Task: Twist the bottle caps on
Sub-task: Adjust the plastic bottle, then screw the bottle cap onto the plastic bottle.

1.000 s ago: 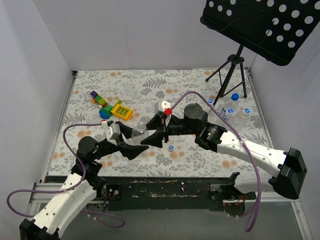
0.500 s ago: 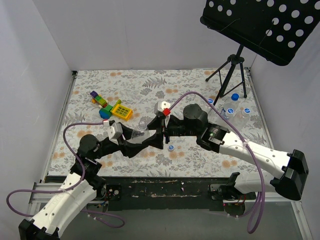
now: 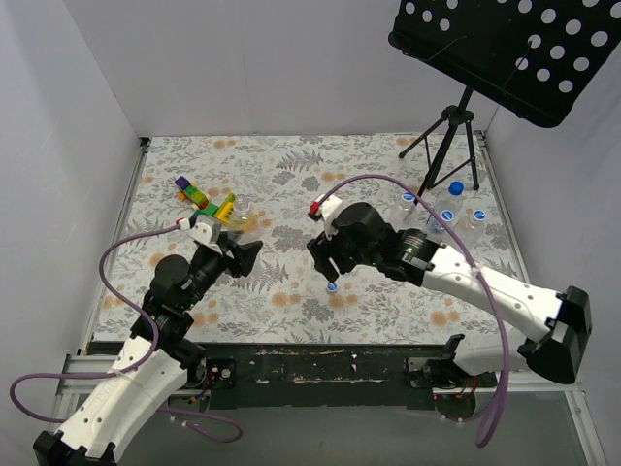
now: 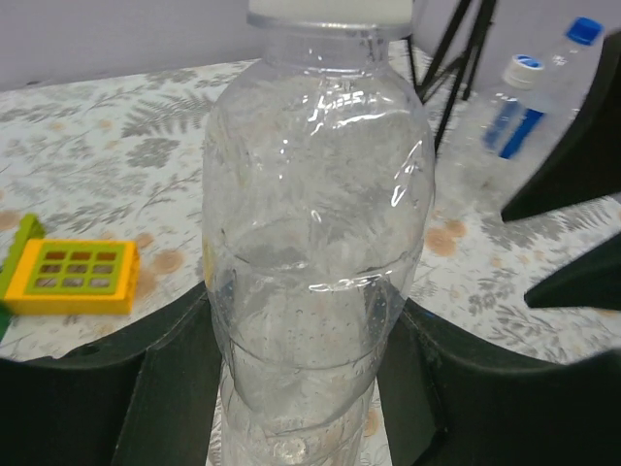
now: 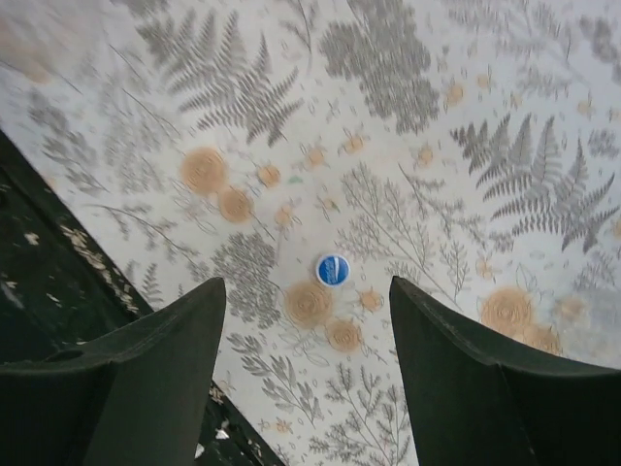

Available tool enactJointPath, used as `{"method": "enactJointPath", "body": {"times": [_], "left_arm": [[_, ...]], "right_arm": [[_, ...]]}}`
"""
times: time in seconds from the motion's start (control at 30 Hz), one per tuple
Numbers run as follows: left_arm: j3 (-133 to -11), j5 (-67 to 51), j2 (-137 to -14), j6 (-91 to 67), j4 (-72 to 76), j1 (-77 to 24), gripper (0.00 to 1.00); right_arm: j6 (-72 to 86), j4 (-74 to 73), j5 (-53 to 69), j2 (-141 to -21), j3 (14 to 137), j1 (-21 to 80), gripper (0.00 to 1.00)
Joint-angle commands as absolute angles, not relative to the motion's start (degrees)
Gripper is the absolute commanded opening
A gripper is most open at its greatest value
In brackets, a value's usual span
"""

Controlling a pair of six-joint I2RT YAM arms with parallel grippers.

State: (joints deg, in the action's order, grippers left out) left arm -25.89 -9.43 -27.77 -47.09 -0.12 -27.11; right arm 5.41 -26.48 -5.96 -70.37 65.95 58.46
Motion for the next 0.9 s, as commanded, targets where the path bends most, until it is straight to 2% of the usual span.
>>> {"method": "enactJointPath", "body": {"times": [0.0, 0.17, 0.37, 0.87], "left_arm": [[-28.56, 3.95, -28.04, -48.51, -3.95, -26.89, 0.38], [-29.09, 6.15, -27.95, -48.52, -4.92, -26.89, 0.38], [-29.00, 6.59, -27.42, -48.43, -4.92, -26.89, 0.38], [-29.00, 5.98, -27.60, -48.34, -4.66, -26.89, 0.38]], "right_arm": [[7.03, -36.30, -13.01, -76.97, 67.50, 58.10, 0.75], [6.86, -37.79, -14.15, -85.67, 68.64, 57.66, 0.74], [6.68, -38.06, -12.57, -94.82, 70.66, 57.66, 0.65], [5.89, -36.47, -10.81, -103.44, 72.86, 57.13, 0.54]]}}
